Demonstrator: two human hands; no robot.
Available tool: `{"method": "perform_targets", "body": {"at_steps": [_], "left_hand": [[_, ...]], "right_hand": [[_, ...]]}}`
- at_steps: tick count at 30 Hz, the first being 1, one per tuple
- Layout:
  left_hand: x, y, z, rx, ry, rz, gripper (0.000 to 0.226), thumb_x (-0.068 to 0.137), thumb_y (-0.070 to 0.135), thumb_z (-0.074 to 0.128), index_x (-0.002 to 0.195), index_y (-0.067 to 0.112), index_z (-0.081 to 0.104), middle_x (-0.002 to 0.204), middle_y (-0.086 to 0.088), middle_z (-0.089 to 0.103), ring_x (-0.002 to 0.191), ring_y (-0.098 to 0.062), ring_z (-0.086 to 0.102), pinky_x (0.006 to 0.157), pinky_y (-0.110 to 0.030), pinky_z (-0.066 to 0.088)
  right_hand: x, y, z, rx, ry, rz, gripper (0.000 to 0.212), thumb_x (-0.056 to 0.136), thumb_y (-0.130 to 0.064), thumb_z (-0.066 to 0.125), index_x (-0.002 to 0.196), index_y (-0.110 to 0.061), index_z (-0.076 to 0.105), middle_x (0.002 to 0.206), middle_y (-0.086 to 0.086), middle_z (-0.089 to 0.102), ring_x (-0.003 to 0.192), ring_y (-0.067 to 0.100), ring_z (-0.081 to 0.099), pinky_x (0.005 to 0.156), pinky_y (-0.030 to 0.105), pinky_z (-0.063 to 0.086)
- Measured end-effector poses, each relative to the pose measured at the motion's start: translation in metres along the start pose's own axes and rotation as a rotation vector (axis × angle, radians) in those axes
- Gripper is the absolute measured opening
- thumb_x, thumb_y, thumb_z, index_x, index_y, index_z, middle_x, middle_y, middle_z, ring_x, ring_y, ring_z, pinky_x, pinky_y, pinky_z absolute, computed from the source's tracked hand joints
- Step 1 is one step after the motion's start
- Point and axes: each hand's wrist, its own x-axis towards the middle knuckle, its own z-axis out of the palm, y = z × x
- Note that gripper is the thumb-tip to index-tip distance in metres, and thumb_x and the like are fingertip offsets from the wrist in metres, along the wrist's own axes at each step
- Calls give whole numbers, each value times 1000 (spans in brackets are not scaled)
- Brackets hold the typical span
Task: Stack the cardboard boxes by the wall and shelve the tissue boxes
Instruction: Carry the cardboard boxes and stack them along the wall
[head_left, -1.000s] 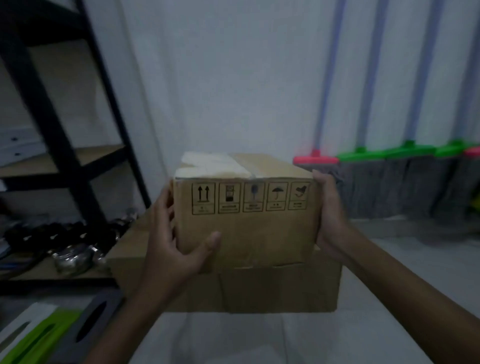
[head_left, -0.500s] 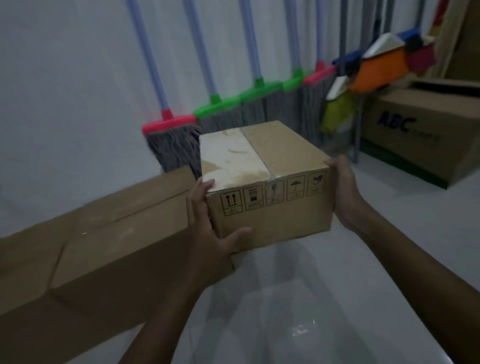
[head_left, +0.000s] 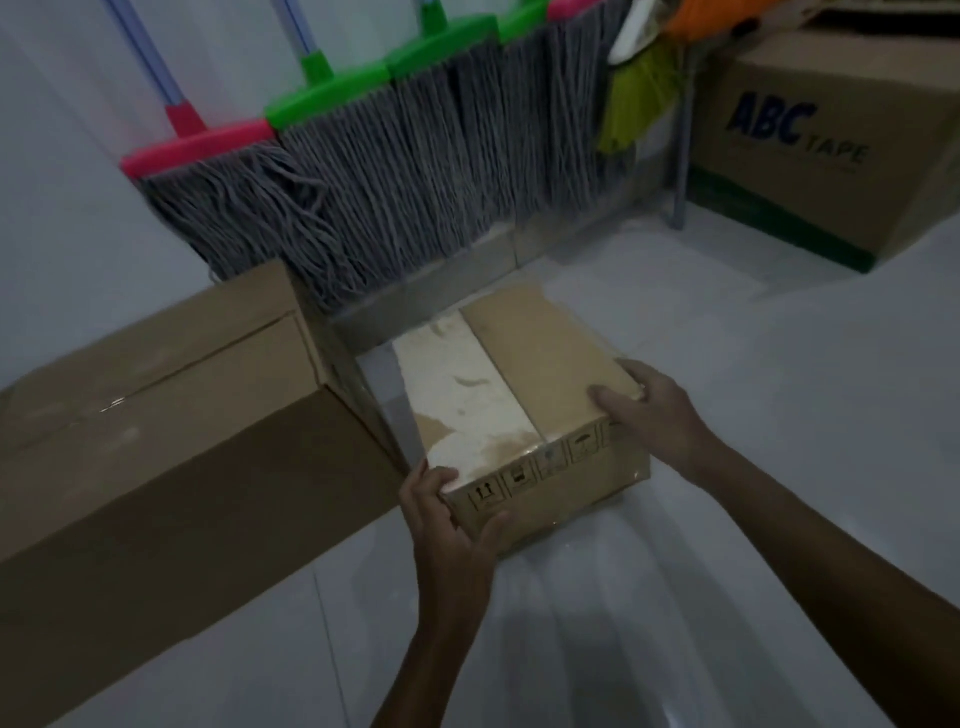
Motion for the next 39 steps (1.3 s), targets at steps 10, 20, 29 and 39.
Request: {"method": "perform_targets", "body": {"at_steps": [10,20,29,39], "left_hand": [[32,1,17,830,-317,452,59,107,48,37,161,25,28,170,-7,14,157,-26,12,121,-51,28],[103,-42,1,1014,-306,277,59,104,38,35,161,25,26,168,-6,24,155,-31,21,120,-56,28],[135,-40,-2,974,-390,208,63,107,29,38,163,32,9,172,0,5,158,-26,1,123,-54,10],[82,-37,-40,614,-253,243,76,89,-12,45,159,13,29,167,-3,26,156,-21,16,127,-41,18]], "right_hand": [[-17,40,41,-1074,-150,-724,61,108,-42,9,150,-12,43,157,15,38,146,33,36,119,47,27],[49,0,118,-1009,-122,-642,45,99,-23,44,144,-19,52,155,11,43,145,32,37,117,56,22],[69,-19,130,-1044,-168,-540,51,104,-31,26,154,-22,33,167,4,15,155,26,10,121,52,8],[28,-24,163,-831,-28,-554,53,96,-11,38,148,-11,42,159,15,34,150,38,23,120,59,18]]}}
